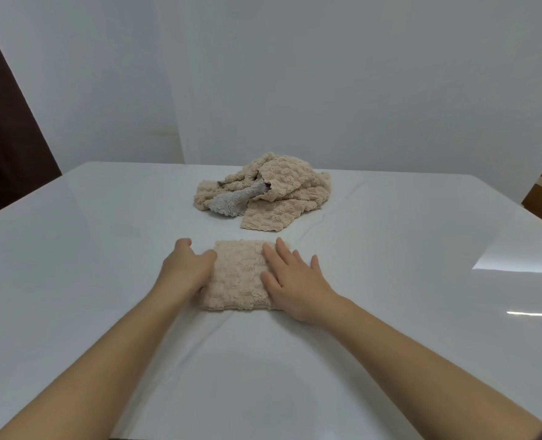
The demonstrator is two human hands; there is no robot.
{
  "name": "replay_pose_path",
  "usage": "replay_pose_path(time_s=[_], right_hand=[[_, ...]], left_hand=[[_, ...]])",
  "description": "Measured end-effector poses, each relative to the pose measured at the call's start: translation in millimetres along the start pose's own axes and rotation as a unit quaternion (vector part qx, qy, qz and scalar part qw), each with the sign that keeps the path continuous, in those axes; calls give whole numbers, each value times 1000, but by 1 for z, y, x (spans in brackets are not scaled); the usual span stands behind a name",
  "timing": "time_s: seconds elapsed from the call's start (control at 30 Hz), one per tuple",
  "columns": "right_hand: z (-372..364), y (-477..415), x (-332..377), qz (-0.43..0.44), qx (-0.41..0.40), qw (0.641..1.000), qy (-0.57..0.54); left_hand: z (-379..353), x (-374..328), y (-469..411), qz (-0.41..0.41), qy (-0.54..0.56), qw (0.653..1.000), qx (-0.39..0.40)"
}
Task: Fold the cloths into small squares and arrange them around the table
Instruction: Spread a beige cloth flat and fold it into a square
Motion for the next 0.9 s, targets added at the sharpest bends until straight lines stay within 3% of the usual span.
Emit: replay_pose_path(time_s=[0.13,0.37,0.5,0.57,0.63,0.7,0.83,0.9], right_hand=[[-12,1,3,7,-10,1000,18],[-11,0,3,10,-28,999,22],[-6,3,5,22,-57,998,-13],[0,0,5,24,-76,991,-107],[15,-5,5,8,-103,953,-285],[23,-18,1,-39,-123,882,-453],[-14,-59,21,-166,0,759,-630],[-28,-79,47,-183,43,731,-656]], left_hand=[[-13,10,5,109,111,982,104],[-31,2,6,148,44,971,183],[-36,-11,-6,85,41,983,157],[-34,-19,-8,37,69,987,140],[-25,-24,-9,-15,127,984,122],[-6,-27,-9,-62,177,977,100],[42,-6,-24,-84,219,969,80],[70,13,-39,-76,219,971,57]])
Point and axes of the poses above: each hand's wrist, its own y-axis away from the middle knuckle, its own z-axis out of the back of the hand, x = y × z, the point moved 10 cm from there along -y, towards the middle knuckle, and after that the axes turned 5 degrees about -z, right-handed, at the moved point
